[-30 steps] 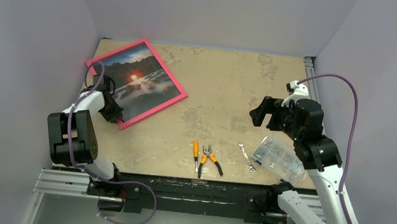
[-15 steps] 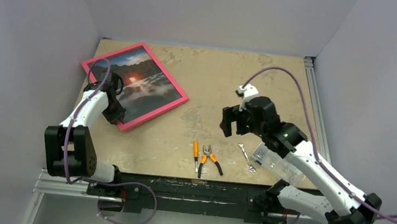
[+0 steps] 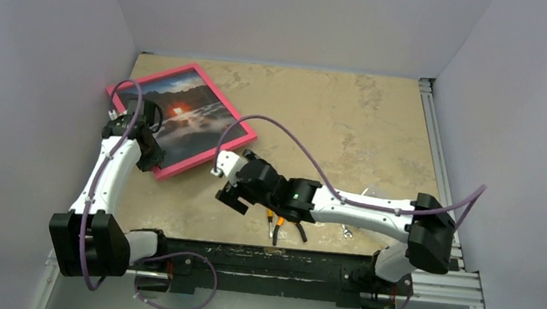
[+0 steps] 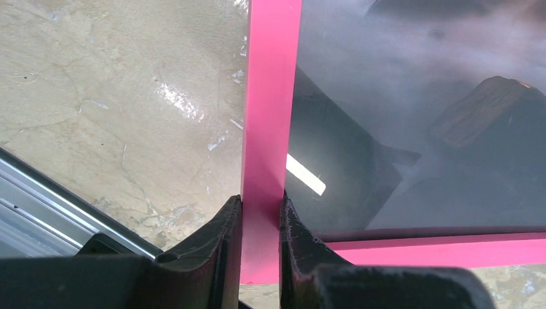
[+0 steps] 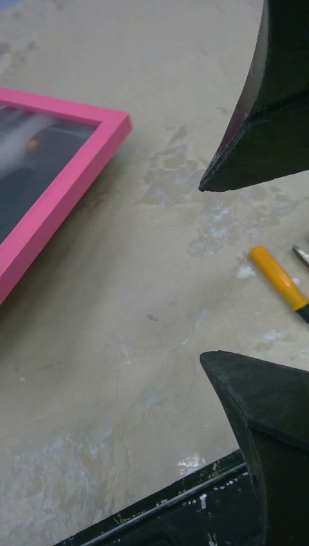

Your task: Take the photo out of the frame

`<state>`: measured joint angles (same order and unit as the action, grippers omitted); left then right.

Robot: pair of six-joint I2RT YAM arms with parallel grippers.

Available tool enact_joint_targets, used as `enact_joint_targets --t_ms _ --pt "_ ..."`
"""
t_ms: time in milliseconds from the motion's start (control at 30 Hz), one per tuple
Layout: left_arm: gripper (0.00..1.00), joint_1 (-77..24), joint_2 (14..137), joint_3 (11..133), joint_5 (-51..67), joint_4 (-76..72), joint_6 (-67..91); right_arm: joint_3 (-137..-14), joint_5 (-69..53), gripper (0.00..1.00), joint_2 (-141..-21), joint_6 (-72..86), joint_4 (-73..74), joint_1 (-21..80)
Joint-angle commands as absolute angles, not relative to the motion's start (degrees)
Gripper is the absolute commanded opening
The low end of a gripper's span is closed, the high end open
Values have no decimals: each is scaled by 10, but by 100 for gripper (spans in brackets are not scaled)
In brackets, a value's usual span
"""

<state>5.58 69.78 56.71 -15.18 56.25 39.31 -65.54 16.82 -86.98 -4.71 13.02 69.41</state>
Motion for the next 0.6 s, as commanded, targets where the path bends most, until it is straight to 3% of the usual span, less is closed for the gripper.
enact_joint_targets --t_ms 0,300,567 --pt "0 52 665 610 -157 566 380 -705 214 89 -919 -196 6 729" --pt "0 51 645 613 -161 572 361 -774 297 87 -1068 -385 -136 752" --pt "0 52 638 622 -162 583 355 -840 296 85 -1195 -517 -203 751"
